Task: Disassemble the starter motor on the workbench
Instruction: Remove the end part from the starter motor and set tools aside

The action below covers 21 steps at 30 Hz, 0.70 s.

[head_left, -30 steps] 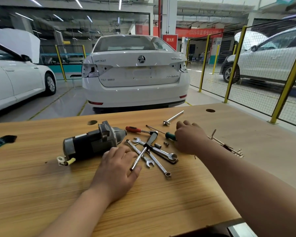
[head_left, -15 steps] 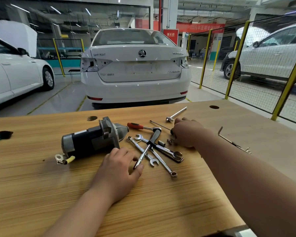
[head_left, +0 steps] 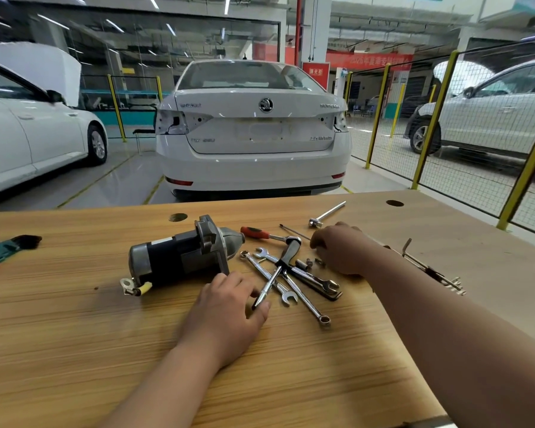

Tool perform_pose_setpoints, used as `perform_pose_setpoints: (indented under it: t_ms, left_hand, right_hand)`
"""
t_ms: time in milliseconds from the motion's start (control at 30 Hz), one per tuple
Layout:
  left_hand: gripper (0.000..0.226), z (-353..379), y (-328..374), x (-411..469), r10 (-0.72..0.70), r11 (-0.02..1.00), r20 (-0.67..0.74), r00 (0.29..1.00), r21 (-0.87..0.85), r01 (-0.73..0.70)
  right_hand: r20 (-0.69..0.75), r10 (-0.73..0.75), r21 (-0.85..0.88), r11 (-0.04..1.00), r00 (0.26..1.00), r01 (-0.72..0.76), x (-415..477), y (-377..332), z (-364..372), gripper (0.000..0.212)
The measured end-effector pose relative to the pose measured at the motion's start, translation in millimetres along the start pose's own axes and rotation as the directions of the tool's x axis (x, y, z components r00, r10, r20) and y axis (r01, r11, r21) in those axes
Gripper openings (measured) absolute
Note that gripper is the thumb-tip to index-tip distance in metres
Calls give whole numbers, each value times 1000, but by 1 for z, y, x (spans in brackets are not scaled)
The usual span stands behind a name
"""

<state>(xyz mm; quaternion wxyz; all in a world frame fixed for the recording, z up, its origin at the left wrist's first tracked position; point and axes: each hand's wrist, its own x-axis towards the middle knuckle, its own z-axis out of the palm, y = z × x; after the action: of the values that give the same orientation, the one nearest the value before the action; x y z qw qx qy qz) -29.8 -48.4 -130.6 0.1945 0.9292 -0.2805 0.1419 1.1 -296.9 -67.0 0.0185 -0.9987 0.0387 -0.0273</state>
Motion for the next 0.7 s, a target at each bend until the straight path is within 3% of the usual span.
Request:
perform_pose_setpoints:
  t_ms: [300, 700]
  left_hand:
    - [40, 2, 0, 2, -26, 1000, 9, 1000, 2, 26]
    - [33, 1, 2, 1, -47, 999, -4, 999, -11, 47]
  right_hand:
    - [94, -169, -272, 944, 981, 189, 4, -13, 8, 33]
    - [118, -45, -137, 989, 992, 61, -9, 3, -3, 49]
